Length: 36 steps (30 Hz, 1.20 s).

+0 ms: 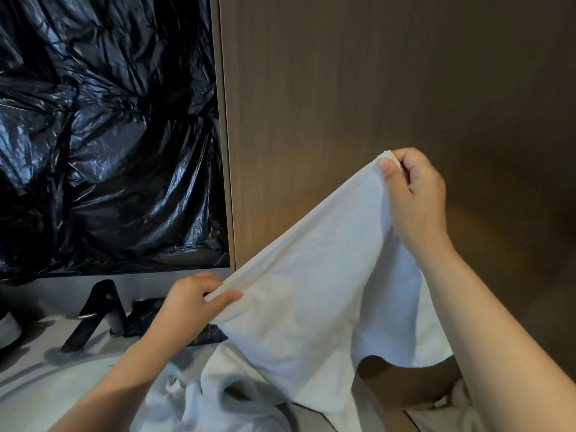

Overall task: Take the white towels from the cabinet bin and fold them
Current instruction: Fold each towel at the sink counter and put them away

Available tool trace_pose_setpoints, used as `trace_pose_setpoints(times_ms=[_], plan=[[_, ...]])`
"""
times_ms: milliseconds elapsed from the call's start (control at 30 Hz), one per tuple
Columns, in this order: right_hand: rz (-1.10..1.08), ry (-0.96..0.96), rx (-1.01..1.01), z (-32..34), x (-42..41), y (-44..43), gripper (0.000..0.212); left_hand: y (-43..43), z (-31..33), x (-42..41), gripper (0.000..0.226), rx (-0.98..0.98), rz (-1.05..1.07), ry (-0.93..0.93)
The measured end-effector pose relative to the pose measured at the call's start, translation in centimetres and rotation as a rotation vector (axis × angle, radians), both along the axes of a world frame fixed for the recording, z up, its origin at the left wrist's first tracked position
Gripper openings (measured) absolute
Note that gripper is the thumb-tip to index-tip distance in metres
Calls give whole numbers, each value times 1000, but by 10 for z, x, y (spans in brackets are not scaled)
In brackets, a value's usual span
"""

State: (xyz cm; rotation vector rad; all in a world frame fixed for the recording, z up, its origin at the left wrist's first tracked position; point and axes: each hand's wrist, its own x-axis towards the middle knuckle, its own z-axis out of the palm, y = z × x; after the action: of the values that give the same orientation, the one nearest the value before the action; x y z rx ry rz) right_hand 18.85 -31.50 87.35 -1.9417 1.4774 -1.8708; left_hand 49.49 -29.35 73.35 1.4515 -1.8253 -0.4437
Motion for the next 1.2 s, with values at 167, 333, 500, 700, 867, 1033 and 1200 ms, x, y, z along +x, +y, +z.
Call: trace_pose_setpoints(times_ms=[167,333,500,700,867,1033,1200], plan=[[-10,-7,-9,-2,-5,-7,17,-8,2,15,36,49,83,-50],[-30,2,-4,-6,-8,-15,15,-11,12,24,27,30,129,-23],[-94,-28,-22,-2,-19,-19,17,-24,35,37,28,-68,260,10],[-167,-82,-50,0,-32,-28,23,-38,75,25,14,-208,322,173],[-205,-137,-66,6,-42,-31,25,-51,110,19,19,-374,346,169],[-257,-175,-91,7,-52,-35,28,-55,132,4,26,-348,355,574],[-269,-196,-102,3,-50,-34,22,-60,129,-2,13,-304,338,774]])
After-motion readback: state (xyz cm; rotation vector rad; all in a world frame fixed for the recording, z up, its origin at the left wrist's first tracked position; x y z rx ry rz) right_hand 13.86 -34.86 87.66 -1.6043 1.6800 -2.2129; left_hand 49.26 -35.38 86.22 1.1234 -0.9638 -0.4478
